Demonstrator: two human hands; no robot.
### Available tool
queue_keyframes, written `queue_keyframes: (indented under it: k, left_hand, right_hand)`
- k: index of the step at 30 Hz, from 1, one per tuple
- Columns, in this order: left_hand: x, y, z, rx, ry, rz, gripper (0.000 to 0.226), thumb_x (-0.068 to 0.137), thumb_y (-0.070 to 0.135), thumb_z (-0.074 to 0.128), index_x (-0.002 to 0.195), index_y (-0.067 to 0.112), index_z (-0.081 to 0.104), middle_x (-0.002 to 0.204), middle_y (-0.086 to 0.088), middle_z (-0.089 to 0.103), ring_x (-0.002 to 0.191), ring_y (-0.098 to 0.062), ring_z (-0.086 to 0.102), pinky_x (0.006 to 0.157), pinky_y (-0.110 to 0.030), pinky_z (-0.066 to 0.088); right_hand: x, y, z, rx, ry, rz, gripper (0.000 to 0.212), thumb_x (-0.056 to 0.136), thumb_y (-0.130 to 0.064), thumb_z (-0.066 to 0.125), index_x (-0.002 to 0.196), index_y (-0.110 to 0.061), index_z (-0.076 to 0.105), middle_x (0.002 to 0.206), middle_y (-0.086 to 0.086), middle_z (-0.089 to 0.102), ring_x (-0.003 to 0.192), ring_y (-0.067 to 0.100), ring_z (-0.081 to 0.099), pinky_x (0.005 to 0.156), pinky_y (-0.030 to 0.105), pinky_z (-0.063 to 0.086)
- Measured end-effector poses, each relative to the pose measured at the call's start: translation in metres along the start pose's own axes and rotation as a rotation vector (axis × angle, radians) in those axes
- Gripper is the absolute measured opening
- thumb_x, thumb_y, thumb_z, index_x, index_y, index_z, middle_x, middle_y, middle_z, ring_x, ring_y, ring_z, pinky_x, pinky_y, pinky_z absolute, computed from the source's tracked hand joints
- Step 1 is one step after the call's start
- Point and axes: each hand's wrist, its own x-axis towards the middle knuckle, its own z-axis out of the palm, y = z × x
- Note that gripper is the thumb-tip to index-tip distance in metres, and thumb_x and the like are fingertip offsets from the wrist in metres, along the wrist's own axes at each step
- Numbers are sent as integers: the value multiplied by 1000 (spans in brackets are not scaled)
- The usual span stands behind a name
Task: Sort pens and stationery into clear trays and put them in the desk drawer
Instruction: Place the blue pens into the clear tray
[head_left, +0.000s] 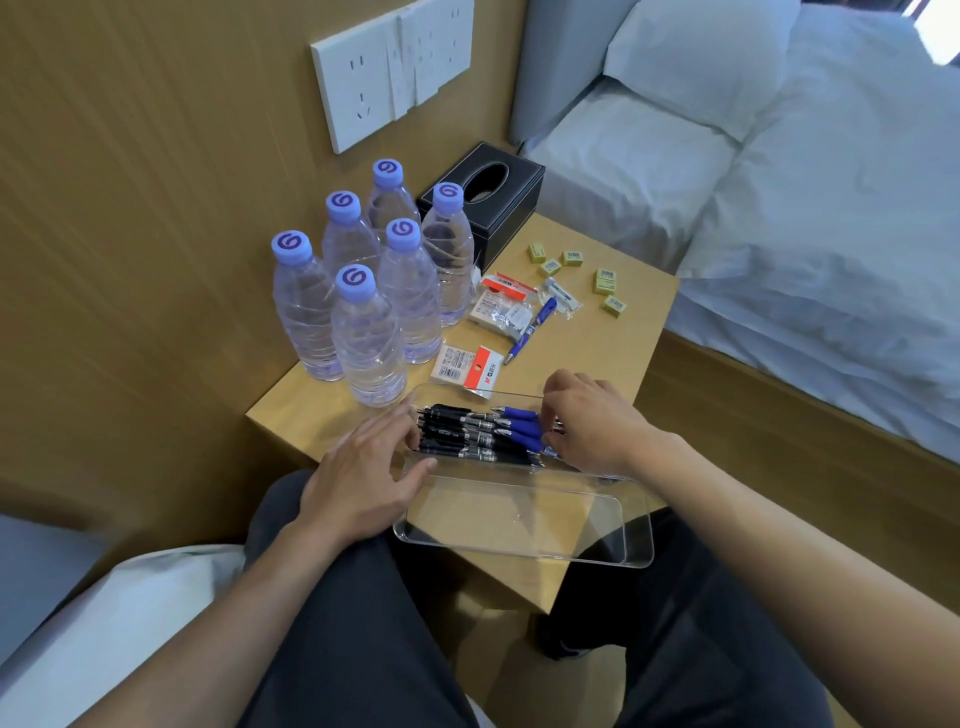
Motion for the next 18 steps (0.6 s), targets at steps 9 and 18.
queue_keyframes:
  k: [9,18]
  left_hand:
    - [3,-2,1,-6,-13,9,24,88,46,63,87,31,44,158,20,34,135,-8,45,101,-40,39]
    - [2,-1,0,-3,-5,8,24,88,44,64,87,30,45,156,22,35,137,-5,41,97,-32,33]
  right_hand:
    - [50,27,-22,182,235,108,15,95,-24,57,108,-20,65,117,1,58,103,22,59,93,42,51]
    - [103,45,-15,44,177,171,41,98,-22,53,138,-29,57,135,5,51,116,27,56,93,42,48]
